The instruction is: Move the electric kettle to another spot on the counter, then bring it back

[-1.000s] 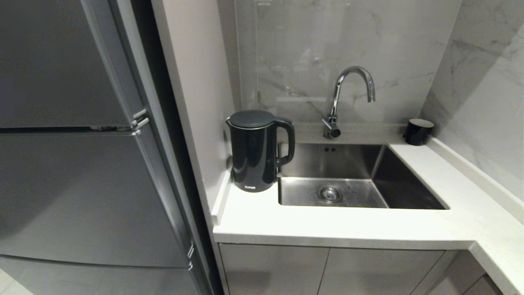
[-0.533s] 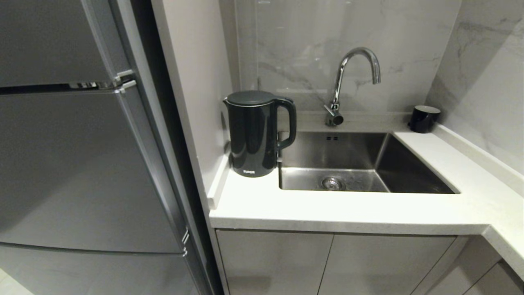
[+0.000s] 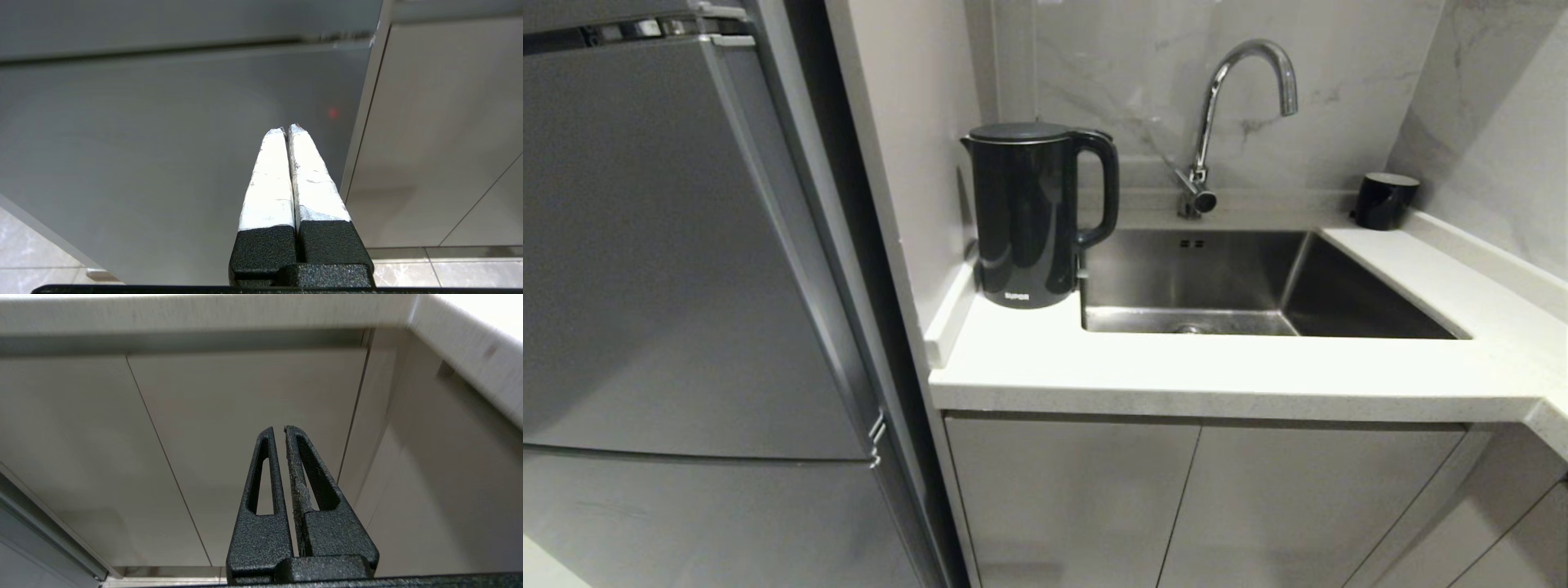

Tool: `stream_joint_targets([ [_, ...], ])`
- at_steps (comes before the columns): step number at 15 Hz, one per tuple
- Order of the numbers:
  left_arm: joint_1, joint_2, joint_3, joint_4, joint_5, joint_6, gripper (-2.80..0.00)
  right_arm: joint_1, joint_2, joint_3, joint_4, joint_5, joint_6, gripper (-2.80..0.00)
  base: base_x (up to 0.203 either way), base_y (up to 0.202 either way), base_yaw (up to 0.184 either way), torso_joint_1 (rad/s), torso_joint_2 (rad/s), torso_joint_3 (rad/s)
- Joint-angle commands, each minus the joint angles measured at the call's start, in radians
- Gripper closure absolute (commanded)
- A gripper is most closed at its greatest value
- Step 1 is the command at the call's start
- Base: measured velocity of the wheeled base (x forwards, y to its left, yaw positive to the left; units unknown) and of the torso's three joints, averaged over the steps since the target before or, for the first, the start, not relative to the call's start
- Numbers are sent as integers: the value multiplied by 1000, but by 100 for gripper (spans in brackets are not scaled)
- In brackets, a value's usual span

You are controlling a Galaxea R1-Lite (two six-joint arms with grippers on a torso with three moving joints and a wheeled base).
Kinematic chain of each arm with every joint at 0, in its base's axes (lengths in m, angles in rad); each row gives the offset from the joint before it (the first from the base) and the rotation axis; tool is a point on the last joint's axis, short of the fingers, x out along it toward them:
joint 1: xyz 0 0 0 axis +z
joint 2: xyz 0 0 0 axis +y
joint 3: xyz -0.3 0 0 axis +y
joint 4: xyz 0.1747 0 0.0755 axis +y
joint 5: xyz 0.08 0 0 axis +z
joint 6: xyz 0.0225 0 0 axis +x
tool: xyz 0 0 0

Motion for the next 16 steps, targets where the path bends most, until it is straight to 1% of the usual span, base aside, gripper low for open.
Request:
stream_joint_targets([
  [1,0,2,0,0,0,0,0,0,1,0,0,0,-1,0,0,0,0,-75,477,384],
  [7,0,2,0,0,0,0,0,0,1,0,0,0,-1,0,0,0,0,-25,433,397],
  [12,0,2,0,0,0,0,0,0,1,0,-2,1,-5,0,0,0,0,-1,83,82],
  [16,0,2,0,0,1,-1,0,0,1,0,-2,1,-4,0,0,0,0,-1,16,16],
])
